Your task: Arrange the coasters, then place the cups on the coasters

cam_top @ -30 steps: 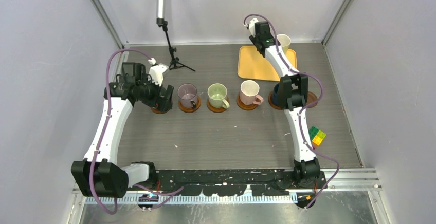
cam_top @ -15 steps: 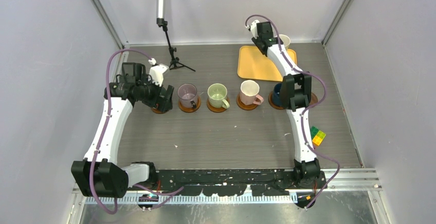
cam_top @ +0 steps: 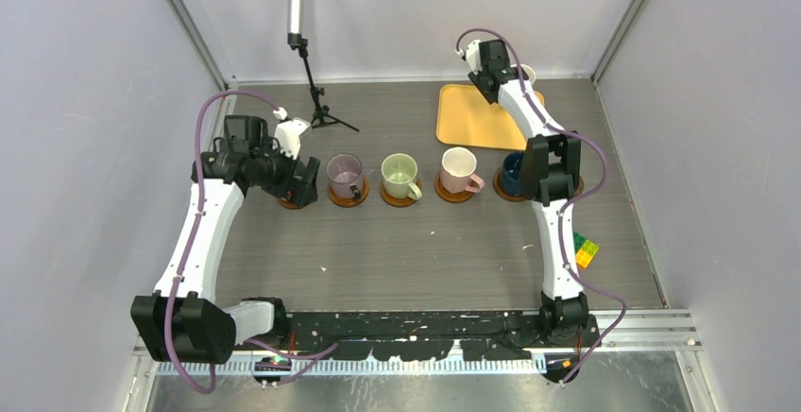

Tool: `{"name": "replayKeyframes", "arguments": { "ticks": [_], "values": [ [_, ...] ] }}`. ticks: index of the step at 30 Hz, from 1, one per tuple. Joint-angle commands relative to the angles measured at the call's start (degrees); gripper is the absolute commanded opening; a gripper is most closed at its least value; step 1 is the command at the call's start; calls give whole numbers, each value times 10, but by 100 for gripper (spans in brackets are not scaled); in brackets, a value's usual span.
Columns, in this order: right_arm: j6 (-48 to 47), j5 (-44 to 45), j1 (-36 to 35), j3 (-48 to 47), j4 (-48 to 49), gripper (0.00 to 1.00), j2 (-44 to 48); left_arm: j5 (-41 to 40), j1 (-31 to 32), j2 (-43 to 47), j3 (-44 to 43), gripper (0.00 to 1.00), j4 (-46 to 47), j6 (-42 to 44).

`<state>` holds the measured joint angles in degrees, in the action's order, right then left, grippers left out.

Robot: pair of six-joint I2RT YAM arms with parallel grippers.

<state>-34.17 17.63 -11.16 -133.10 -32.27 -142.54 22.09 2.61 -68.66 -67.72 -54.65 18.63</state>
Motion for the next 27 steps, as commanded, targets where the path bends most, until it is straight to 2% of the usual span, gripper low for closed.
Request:
{"name": "replayKeyframes", "arguments": {
  "ticks": [1, 5, 9, 12, 19, 27],
  "values": [
    [-1, -18, 7, 14, -2, 45, 72, 13, 1, 8, -1, 100, 12, 2],
    [53, -50, 6, 15, -25, 52, 108, 13, 1, 6, -3, 100, 12, 3],
    [146, -54, 6, 31, -47, 67, 153, 12, 1, 7, -3, 100, 12, 1],
    [231, -45, 9, 64, -55, 75, 194, 10, 1, 9, -2, 100, 15, 0],
    [417, -42, 33, 82, -113, 77, 222, 10, 2, 12, 4, 100, 20, -9],
    [468, -1, 36, 86, -113, 77, 190, 3, 1, 26, 10, 100, 16, -12]
  ]
}}
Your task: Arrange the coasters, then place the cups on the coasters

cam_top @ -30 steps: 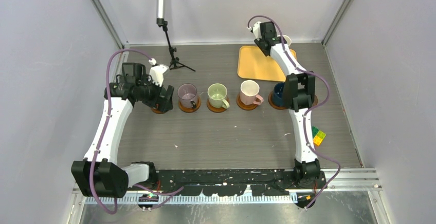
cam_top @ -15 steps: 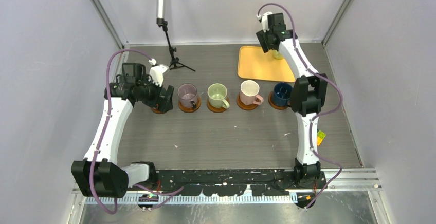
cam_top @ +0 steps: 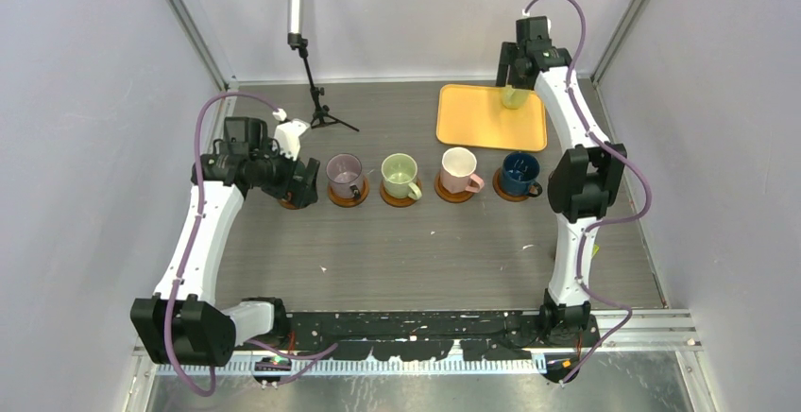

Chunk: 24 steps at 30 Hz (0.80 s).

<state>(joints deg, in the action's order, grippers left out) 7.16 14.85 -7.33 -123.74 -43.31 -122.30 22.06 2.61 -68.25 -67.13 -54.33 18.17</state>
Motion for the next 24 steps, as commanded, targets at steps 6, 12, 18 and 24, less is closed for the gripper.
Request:
{"name": "replayKeyframes", "arguments": {
  "ticks": [6, 12, 18, 24],
  "values": [
    [72, 60, -2, -38, 2, 77, -58, -4, 1, 25, 3, 100, 12, -10],
    [84, 94, -2, -57, 20, 77, -100, -9, 1, 24, -4, 100, 11, -16],
    [71, 96, 4, -99, 36, 74, -149, -14, 1, 23, -6, 100, 4, -8],
    [64, 95, 19, -131, 40, 64, -183, -31, 1, 25, -8, 100, 8, -2]
  ]
}}
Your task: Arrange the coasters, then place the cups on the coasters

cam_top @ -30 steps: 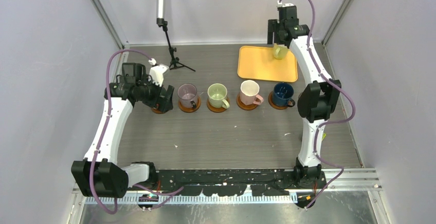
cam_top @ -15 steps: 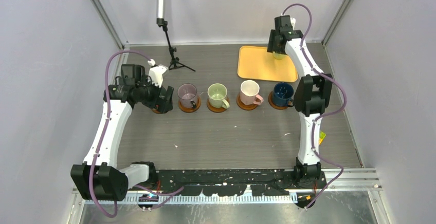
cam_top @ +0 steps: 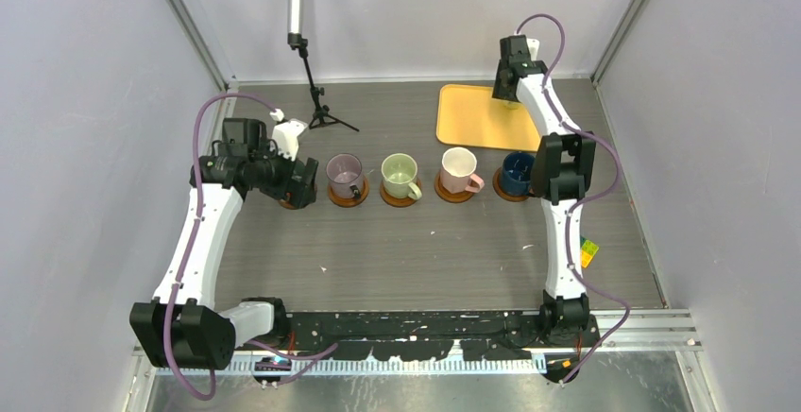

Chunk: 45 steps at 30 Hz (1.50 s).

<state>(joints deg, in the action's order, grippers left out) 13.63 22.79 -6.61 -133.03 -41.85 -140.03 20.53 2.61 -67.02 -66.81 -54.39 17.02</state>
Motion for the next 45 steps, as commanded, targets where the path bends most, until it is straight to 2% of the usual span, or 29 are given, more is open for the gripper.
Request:
{"name": "replayKeyframes", "arguments": {
  "ticks": [1, 7, 11, 21, 25, 29, 38, 45],
  "values": [
    [0, 16, 14, -40, 26, 64, -9, -18, 0, 12, -13, 100, 10, 11],
    [-3, 10, 24, -42, 26, 62, -20, -15, 1, 11, -11, 100, 11, 14],
    [-9, 0, 30, -42, 25, 56, -22, -14, 0, 9, -10, 100, 13, 14],
    [-30, -53, 56, -20, 2, 20, 5, -3, 0, 1, -14, 100, 13, 16],
    [-50, -79, 72, -5, -4, 1, 25, 8, 0, -2, -16, 100, 13, 17],
    [-99, -136, 92, 29, 8, 0, 57, 29, 0, 1, -16, 100, 19, 17],
    [-165, -314, 148, 175, 132, 0, 182, 65, 1, -1, -12, 100, 29, 13],
    [-238, -441, 193, 237, 143, 0, 251, 89, 3, -10, -17, 100, 35, 12]
  ]
}}
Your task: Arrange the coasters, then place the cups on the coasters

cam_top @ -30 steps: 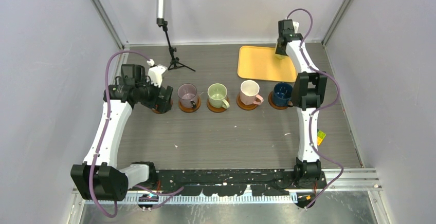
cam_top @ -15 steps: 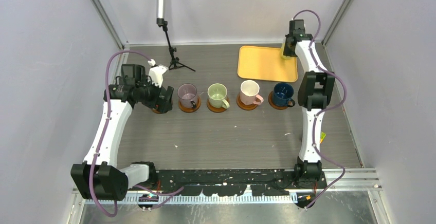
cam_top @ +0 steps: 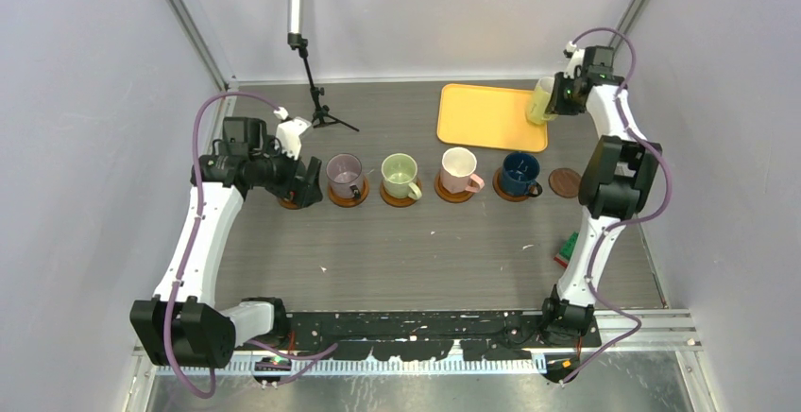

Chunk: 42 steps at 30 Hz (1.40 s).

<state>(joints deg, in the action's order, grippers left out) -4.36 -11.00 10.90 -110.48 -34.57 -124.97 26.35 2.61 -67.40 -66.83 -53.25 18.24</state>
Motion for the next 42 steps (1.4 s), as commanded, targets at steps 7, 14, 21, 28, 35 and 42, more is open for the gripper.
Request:
{"name": "replayKeyframes", "arguments": {
  "ticks": [7, 14, 21, 28, 35, 42],
  "values": [
    [-156, -185, 67, 78, 46, 0, 179, 43, 23, -7, -21, 100, 24, 2],
    [-243, -282, 135, 181, 34, 0, 268, 35, 60, -17, -22, 100, 30, -6],
    [-350, -371, 199, 266, 2, 0, 320, 30, 77, -28, -44, 100, 22, -6],
    [-447, -386, 230, 332, -27, 0, 346, 21, 86, -36, -45, 100, 35, -20],
    [-493, -376, 232, 372, -20, 0, 342, 11, 87, -34, -43, 100, 36, -13],
    [-530, -364, 234, 391, -20, 0, 339, 0, 88, -44, -58, 100, 25, 1]
  ]
}}
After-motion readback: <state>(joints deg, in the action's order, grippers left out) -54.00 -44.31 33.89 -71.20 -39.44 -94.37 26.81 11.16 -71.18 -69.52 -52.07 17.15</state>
